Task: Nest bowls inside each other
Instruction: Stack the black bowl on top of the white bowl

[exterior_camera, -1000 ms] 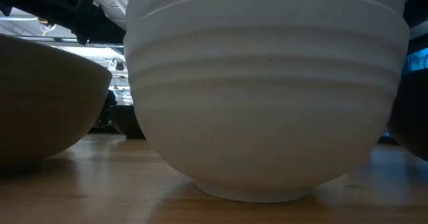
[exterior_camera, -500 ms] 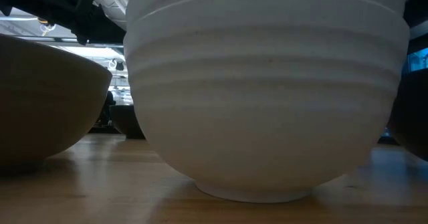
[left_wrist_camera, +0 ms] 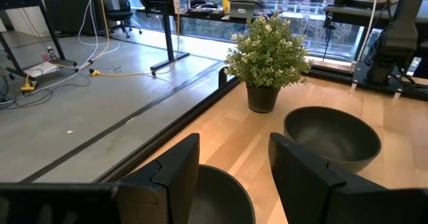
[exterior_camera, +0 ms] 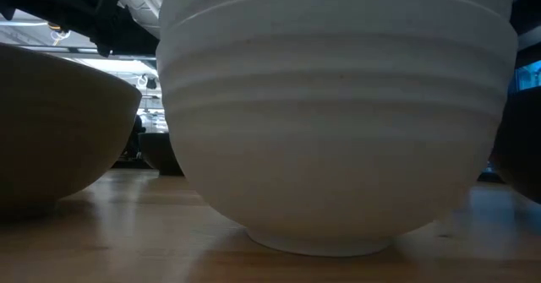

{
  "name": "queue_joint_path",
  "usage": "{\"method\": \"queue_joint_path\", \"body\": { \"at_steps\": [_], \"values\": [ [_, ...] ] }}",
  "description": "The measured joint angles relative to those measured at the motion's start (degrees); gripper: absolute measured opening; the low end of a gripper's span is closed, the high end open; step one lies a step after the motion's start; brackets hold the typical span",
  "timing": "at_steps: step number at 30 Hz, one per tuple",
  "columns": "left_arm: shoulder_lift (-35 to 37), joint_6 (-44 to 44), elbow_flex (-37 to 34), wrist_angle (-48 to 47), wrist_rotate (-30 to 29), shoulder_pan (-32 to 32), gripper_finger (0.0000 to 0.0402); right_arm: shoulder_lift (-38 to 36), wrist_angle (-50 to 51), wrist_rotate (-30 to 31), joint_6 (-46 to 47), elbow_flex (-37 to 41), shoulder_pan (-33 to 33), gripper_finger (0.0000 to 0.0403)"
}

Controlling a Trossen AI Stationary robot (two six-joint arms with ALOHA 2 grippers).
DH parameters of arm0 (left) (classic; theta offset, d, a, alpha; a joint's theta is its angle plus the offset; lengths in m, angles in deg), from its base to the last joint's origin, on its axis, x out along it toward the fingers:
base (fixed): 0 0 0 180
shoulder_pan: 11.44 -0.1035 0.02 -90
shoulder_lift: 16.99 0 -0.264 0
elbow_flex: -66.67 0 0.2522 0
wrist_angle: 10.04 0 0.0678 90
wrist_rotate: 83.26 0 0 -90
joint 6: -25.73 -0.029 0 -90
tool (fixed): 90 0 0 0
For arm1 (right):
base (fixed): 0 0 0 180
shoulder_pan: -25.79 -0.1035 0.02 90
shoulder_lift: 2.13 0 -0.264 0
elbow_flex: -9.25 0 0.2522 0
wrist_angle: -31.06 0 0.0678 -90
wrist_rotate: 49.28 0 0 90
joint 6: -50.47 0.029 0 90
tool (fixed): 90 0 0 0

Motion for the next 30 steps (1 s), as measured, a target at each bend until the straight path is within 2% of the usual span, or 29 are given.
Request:
{"method": "queue_joint_path", "body": {
  "at_steps": [4,7,13,17,24,30],
  "values": [
    [0.00,0.00,-0.01,0.00,0.01,0.00,0.0174,-9.11,0.63,-0.04,5.08,8.10,-0.31,0.0047],
    [0.00,0.00,-0.01,0.00,0.00,0.00,0.0174,-15.22,2.06,-5.21,9.23,13.05,-0.23,0.0047],
    [-0.02,0.00,-0.01,-0.02,0.00,0.00,0.0174,-22.12,7.97,-17.48,25.55,20.76,-0.56,0.0047],
    [-0.02,0.00,-0.01,0.00,0.00,0.00,0.0174,-23.24,8.01,-24.09,29.70,24.27,-1.05,0.0047],
    [-0.02,0.00,-0.01,0.00,0.00,0.00,0.0174,-21.58,7.76,-27.31,31.14,26.17,-2.45,0.0051],
    [-0.02,-0.02,-0.01,0.00,0.00,0.00,0.0174,-20.58,8.03,-29.14,32.18,26.13,-2.81,0.0108]
  ]
}}
